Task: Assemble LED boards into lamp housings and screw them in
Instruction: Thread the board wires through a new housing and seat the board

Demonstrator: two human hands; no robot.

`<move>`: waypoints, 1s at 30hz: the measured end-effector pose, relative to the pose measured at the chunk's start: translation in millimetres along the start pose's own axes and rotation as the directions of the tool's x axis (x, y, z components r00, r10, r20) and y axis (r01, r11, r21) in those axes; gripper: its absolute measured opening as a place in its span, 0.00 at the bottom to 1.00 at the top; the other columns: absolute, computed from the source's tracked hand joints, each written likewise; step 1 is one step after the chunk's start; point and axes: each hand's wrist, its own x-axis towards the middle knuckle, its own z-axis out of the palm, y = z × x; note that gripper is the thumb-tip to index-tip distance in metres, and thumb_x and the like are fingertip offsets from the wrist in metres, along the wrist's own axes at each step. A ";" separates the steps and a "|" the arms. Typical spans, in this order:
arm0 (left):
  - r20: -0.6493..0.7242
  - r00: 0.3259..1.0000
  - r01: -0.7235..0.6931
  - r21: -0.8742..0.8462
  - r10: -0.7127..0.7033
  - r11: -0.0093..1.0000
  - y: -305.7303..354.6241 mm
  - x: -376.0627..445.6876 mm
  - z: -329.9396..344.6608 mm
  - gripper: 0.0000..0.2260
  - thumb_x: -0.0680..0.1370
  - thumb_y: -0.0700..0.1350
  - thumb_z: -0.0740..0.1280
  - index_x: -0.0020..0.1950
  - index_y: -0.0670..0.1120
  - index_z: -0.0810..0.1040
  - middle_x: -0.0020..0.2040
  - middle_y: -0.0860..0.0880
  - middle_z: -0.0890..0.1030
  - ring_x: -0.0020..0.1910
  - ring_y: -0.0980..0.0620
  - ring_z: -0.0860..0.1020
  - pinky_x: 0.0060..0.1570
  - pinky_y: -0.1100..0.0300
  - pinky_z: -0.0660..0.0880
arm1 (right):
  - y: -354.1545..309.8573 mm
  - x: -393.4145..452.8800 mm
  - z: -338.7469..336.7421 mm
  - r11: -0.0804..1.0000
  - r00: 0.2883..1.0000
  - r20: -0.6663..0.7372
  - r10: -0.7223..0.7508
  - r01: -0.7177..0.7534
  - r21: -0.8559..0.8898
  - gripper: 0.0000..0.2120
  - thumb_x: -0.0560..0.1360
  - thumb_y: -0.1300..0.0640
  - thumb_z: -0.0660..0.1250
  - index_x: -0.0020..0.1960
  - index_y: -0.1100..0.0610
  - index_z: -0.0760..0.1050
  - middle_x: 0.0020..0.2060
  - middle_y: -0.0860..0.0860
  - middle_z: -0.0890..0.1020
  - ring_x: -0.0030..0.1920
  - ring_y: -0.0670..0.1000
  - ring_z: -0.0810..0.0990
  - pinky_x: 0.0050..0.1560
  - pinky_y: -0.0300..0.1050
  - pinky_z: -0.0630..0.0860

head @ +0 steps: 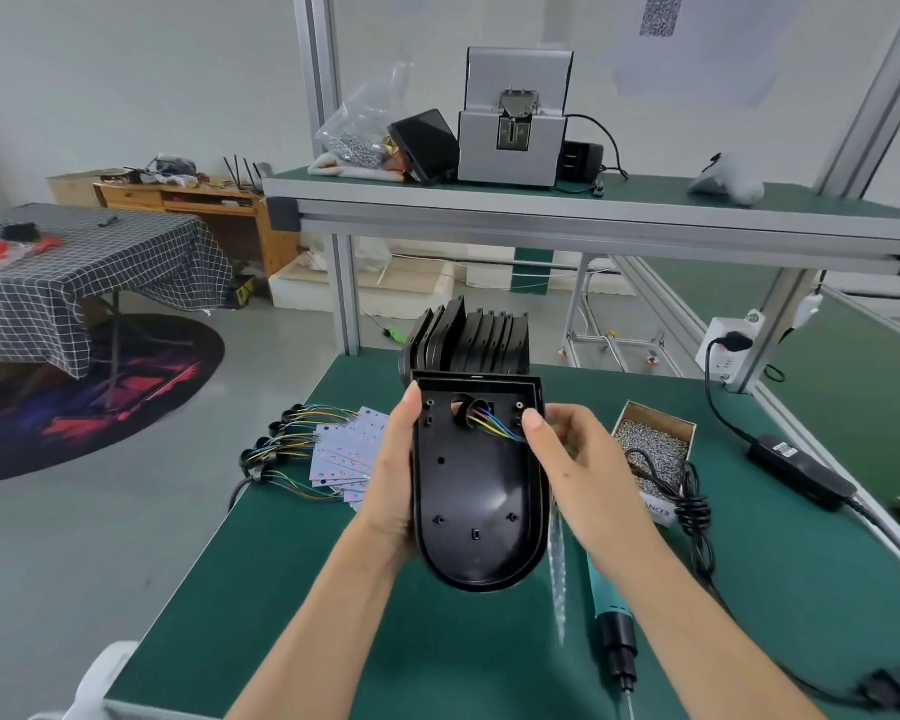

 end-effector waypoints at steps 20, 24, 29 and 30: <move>-0.111 0.993 0.001 0.268 0.030 0.963 -6.2 2.3 7.1 0.34 0.78 0.71 0.65 0.71 0.44 0.78 0.69 0.38 0.79 0.72 0.40 0.76 0.74 0.43 0.67 | -43.6 -13.9 16.3 0.629 0.887 0.028 -0.460 0.349 -0.694 0.10 0.78 0.49 0.72 0.56 0.54 0.81 0.49 0.50 0.78 0.50 0.57 0.74 0.51 0.54 0.73; -0.115 0.992 -0.010 0.283 0.044 0.959 -7.0 -0.3 7.4 0.34 0.78 0.71 0.65 0.72 0.46 0.78 0.71 0.40 0.78 0.73 0.42 0.75 0.77 0.42 0.64 | -42.8 -16.3 14.4 0.620 0.889 0.062 -0.454 0.365 -0.695 0.09 0.79 0.51 0.71 0.57 0.54 0.81 0.49 0.50 0.82 0.52 0.57 0.77 0.53 0.54 0.73; -0.103 0.993 -0.022 0.313 0.057 0.949 -9.1 -4.4 9.1 0.33 0.78 0.71 0.64 0.70 0.46 0.79 0.70 0.39 0.79 0.73 0.42 0.75 0.77 0.40 0.63 | -33.5 -15.3 15.8 0.741 0.887 0.007 -0.462 0.390 -0.547 0.08 0.79 0.54 0.72 0.57 0.55 0.82 0.51 0.49 0.83 0.54 0.55 0.79 0.55 0.54 0.75; -0.098 0.994 -0.020 0.337 0.056 0.941 -9.2 -5.0 9.9 0.33 0.78 0.71 0.63 0.70 0.47 0.79 0.70 0.40 0.79 0.73 0.42 0.75 0.77 0.40 0.63 | -30.8 -16.0 16.4 0.751 0.881 -0.013 -0.472 0.394 -0.530 0.08 0.79 0.55 0.72 0.57 0.54 0.82 0.51 0.48 0.84 0.54 0.54 0.80 0.54 0.54 0.76</move>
